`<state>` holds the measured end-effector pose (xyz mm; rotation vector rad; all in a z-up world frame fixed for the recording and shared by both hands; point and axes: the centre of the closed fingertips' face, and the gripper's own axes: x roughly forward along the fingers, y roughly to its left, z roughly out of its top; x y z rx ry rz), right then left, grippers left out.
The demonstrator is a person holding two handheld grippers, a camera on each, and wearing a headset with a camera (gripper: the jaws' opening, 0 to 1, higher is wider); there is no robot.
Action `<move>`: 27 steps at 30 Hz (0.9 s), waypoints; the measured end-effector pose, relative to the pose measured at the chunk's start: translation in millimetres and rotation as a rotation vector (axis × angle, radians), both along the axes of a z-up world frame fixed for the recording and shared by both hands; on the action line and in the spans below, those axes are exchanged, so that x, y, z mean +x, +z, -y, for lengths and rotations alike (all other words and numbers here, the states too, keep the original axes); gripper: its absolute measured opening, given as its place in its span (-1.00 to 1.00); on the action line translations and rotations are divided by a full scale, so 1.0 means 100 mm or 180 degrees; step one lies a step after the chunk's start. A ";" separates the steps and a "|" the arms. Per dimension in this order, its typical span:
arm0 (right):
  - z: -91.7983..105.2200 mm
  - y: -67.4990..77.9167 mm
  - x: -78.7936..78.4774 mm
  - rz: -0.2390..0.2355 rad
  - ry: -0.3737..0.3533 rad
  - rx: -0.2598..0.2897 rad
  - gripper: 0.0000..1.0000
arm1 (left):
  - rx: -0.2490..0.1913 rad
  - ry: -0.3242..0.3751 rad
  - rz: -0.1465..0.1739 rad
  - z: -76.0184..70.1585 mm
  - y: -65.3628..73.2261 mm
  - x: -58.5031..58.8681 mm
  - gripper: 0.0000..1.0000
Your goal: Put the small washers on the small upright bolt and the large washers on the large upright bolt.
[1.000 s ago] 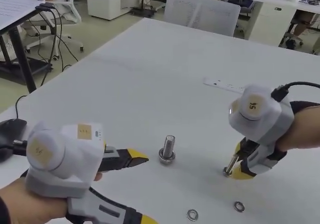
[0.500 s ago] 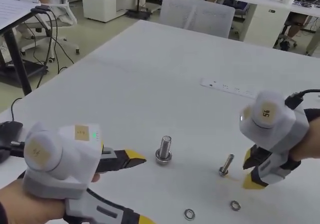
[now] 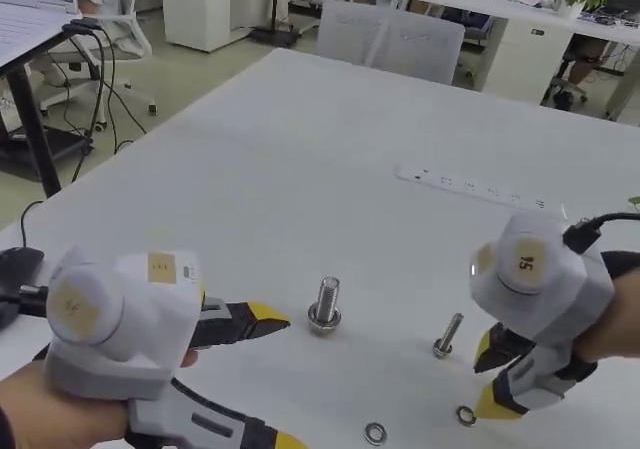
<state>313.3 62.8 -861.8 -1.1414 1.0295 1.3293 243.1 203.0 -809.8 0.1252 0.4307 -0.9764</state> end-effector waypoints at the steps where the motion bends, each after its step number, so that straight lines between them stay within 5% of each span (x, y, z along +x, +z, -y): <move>1: 0.00 -0.01 -0.02 -0.0010 0.0008 -0.0006 -0.44 | -0.0003 0.0001 -0.0001 0.00 0.00 0.00 0.59; 27: -0.05 -0.14 -0.10 0.0004 -0.0132 -0.0033 -0.70 | -0.0023 0.0007 0.0049 0.00 0.08 0.01 0.57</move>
